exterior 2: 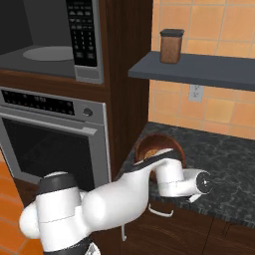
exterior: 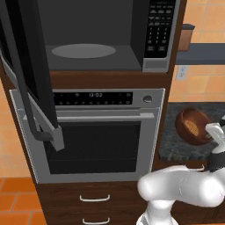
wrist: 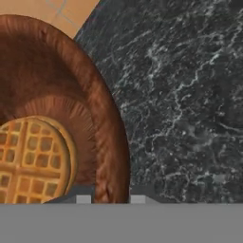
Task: Open the microwave, place the bowl with waffle inside the microwave, then close the microwave door and turn it on.
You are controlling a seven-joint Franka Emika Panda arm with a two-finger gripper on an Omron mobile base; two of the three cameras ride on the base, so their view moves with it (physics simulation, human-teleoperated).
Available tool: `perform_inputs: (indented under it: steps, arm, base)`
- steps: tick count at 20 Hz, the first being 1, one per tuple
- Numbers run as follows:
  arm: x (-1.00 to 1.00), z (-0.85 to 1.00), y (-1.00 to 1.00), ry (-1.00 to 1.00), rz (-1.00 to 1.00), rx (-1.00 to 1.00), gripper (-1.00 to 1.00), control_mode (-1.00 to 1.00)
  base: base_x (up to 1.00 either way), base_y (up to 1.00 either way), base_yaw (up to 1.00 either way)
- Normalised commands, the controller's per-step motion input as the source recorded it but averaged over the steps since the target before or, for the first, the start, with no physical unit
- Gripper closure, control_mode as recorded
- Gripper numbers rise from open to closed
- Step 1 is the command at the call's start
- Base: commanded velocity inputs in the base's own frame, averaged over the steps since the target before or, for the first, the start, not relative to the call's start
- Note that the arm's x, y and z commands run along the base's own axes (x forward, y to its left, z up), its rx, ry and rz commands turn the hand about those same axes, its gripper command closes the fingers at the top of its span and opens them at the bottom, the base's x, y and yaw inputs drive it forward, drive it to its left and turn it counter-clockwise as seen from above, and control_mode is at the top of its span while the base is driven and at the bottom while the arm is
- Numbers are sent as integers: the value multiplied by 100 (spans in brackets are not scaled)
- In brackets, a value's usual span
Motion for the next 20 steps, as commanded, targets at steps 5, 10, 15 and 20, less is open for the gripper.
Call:
perform_inputs:
  steps: [5, 10, 15, 20]
  arm:
    - [-100, 80, 0, -4, -2, 1, 100, -100]
    - [-98, 58, 33, -6, 0, 0, 100, -100]
    - [-61, 75, 63, -15, 0, 0, 100, -100]
    - [-36, 98, 67, 15, 3, -2, 100, -100]
  base:
    - [0, 0, 0]
    - [0, 0, 0]
    - [0, 0, 0]
    - [0, 0, 0]
